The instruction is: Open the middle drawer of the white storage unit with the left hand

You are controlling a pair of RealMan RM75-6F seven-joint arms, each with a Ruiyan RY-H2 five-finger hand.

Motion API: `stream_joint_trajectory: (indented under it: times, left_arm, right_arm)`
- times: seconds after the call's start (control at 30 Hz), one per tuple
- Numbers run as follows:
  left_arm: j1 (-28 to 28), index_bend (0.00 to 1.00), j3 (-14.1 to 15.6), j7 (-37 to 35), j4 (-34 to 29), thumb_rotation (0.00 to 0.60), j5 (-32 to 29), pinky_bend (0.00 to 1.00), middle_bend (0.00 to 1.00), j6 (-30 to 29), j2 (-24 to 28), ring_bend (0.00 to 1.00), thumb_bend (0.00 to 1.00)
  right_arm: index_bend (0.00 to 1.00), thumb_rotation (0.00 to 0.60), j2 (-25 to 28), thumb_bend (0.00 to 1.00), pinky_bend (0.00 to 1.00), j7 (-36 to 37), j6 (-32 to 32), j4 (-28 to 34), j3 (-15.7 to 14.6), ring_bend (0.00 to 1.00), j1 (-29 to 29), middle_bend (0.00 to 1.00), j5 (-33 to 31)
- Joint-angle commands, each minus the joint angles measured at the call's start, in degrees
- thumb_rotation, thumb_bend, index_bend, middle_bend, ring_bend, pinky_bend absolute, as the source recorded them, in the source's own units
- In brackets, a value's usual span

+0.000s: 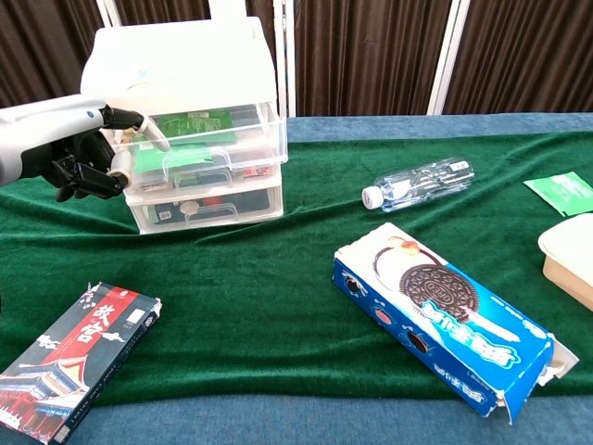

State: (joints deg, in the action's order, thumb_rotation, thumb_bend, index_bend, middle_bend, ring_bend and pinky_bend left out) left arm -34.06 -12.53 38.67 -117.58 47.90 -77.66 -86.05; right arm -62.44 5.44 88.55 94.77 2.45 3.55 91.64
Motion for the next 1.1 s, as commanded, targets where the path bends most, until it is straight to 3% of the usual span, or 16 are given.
stream_joint_trajectory:
  times: [0.03, 1.1]
  left_arm:
    - [0.0, 0.25, 0.4, -0.2, -0.2, 0.6, 0.5, 0.75, 0.89, -0.1, 0.1, 0.76, 0.86]
    - [1.5, 0.29, 6.5, -0.4, -4.4, 0.6, 8.7, 0.75, 0.89, -1.6, 0.2, 0.76, 0.86]
  right_arm:
    - [0.04, 0.6, 0.0, 0.02, 0.0, 0.0, 0.0, 0.0, 0.0, 0.0, 0.0, 0.0, 0.0]
    - [0.04, 0.6, 0.1, 0.02, 0.0, 0.1, 0.1, 0.1, 0.0, 0.0, 0.0, 0.0, 0.0]
